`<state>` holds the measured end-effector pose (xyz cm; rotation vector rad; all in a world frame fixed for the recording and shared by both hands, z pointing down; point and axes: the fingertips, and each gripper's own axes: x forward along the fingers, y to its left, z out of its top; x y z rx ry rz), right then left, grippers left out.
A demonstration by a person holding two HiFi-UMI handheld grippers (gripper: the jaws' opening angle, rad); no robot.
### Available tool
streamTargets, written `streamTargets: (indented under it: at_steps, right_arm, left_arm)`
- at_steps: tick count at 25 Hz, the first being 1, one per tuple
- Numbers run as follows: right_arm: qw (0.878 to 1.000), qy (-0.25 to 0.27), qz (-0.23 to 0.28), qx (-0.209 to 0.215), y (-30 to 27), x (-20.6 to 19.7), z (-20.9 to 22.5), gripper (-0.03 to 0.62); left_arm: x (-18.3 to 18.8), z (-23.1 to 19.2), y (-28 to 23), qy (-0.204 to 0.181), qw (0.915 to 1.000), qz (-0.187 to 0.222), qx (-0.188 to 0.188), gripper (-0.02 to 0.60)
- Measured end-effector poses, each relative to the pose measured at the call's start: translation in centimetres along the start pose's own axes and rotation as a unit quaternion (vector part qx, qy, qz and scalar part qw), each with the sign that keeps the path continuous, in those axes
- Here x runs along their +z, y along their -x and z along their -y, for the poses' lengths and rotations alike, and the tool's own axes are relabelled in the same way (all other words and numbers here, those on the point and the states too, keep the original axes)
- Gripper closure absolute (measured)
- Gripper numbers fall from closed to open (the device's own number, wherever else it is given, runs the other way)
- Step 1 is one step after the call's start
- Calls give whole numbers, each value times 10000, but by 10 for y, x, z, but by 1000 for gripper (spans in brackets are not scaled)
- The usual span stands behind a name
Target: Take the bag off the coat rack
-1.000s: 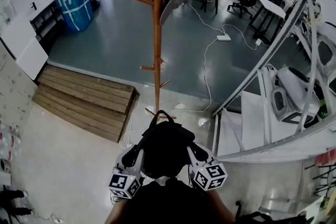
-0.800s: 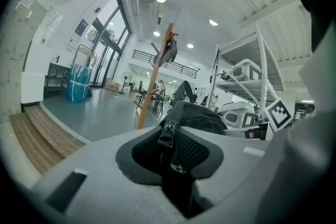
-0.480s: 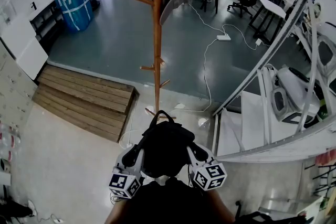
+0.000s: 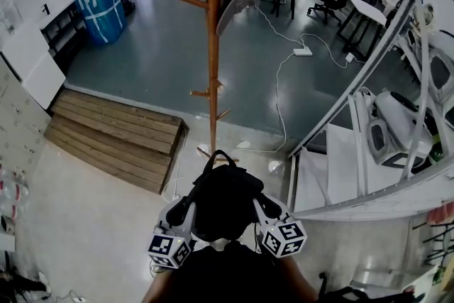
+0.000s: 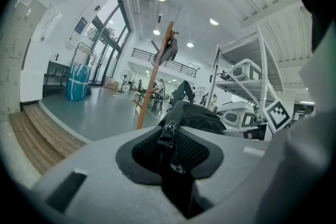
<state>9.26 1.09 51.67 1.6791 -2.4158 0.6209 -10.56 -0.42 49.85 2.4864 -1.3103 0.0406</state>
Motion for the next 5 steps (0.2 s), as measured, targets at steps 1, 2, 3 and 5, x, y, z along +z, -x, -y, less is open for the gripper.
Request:
streamTargets:
  at_steps: [1,2,3,5]
  right_arm:
    - [10000,0,1,1,0,0,-1,520]
    - [10000,1,-2,1,0,0,-1,520]
    - [10000,2,-7,1,-1,0,-2,520]
    - [10000,4,-20,0,-1,0,-3,520]
  left_arm:
    - [0,0,0,9,10000,-2,-2,495]
    - [0,-1,1,26,10000,-9,-2,495]
    - [-1,-1,1,43,10000,-17,1,495]
    - [-1,-2,1,62,10000,-27,1,495]
